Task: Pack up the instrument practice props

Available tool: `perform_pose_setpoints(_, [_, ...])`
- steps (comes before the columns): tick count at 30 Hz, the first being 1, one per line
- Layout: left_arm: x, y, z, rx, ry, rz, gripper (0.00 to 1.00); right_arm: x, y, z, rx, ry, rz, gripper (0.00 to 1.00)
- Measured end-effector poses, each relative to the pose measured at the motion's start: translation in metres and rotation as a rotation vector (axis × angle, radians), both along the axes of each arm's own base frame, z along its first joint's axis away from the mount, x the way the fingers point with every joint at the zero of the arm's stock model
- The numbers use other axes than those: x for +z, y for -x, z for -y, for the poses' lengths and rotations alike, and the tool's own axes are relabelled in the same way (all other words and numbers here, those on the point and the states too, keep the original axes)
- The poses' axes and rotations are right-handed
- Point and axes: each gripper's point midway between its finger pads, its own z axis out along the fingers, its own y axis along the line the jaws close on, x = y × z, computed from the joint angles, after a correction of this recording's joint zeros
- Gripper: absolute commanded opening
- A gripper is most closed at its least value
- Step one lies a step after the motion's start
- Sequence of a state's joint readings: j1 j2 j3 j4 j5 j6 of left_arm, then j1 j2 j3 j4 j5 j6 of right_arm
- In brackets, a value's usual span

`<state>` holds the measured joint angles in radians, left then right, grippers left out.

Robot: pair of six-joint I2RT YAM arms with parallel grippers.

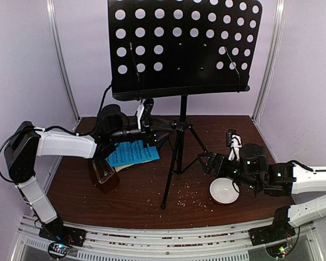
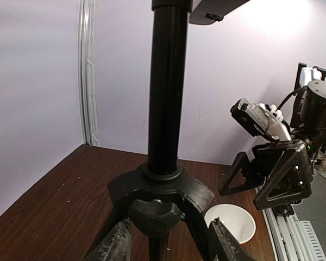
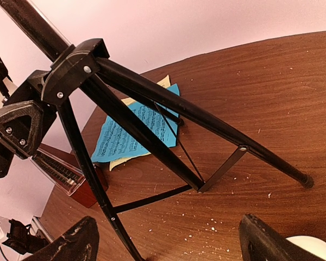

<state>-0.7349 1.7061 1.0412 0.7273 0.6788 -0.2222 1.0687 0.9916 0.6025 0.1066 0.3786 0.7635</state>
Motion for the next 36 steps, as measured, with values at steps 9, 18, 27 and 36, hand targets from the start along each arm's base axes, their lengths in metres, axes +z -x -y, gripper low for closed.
perform_pose_setpoints(9, [-0.001, -0.005, 0.009, -0.025, 0.004, -0.019, 0.48, 0.0, 0.0, 0.0, 0.001, -0.002, 0.0, 0.91])
perform_pose_setpoints(18, [0.0, -0.013, 0.004, -0.009, 0.012, -0.043, 0.61, 0.004, 0.001, 0.001, 0.001, -0.014, 0.007, 0.91])
perform_pose_setpoints(27, [0.002, -0.015, 0.004, -0.008, 0.017, -0.054, 0.43, 0.005, 0.001, 0.001, 0.002, -0.015, 0.006, 0.91])
perform_pose_setpoints(36, [0.005, -0.013, 0.01, -0.055, 0.023, -0.059, 0.27, 0.003, 0.001, -0.001, 0.008, -0.015, 0.001, 0.91])
